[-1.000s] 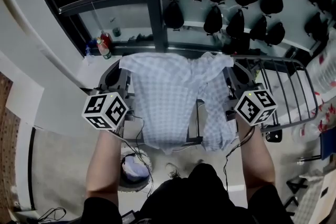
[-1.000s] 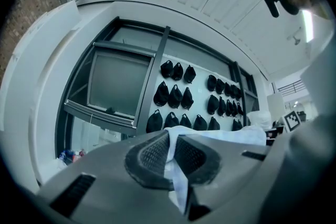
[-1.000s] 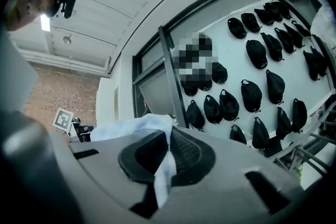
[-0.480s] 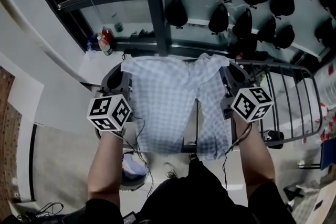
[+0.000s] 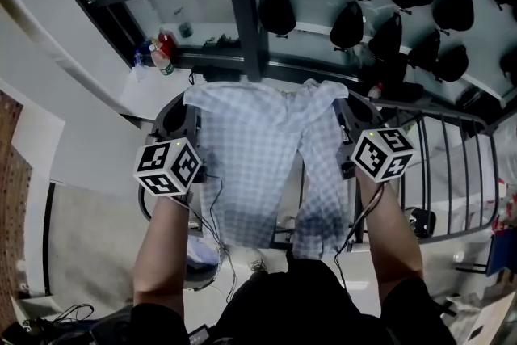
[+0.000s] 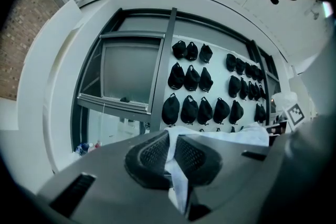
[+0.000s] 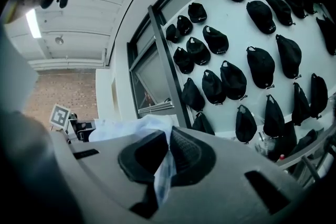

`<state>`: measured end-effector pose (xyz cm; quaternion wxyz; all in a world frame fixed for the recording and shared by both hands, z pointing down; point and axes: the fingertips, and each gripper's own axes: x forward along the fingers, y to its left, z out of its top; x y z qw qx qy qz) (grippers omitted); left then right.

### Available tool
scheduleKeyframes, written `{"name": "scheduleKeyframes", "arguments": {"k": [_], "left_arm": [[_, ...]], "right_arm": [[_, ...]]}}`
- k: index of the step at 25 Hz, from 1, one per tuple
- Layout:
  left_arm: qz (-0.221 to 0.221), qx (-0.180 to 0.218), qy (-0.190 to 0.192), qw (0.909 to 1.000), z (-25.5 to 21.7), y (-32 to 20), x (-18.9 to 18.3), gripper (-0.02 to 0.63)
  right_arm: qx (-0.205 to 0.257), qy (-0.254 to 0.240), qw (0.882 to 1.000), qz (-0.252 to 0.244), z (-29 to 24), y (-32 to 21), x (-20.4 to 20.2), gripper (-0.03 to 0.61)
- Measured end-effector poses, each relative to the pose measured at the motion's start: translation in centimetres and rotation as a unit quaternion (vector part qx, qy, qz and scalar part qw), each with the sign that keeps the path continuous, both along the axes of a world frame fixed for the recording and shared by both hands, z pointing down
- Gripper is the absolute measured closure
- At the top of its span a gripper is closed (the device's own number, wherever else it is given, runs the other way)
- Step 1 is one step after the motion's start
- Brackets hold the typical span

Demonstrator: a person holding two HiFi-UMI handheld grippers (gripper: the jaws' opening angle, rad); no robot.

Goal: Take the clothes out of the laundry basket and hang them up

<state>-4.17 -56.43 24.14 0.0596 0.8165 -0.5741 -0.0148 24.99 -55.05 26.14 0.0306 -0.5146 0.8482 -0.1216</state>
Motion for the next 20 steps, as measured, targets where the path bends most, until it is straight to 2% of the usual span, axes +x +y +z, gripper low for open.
{"name": "scheduleKeyframes", "arguments": {"k": [6, 14, 20], "left_arm": [[-0.008, -0.02, -0.001, 0.9998, 2.7, -3.0, 0.6, 0.601], [-0.012, -0.06, -0.041, 0.9973, 8.7, -5.7, 1.6, 0.601], [-0.013, -0.095, -0.05, 0.9941, 12.9, -6.8, 1.2, 0.601]], "right_arm": [[-0.021, 0.023, 0.999, -0.006, 2.9, -3.3, 0.5, 0.566], [-0.063, 0.068, 0.996, -0.016, 8.5, -6.2, 0.0, 0.566], [-0.091, 0.099, 0.991, -0.017, 12.0, -7.4, -0.3, 0.566]]}}
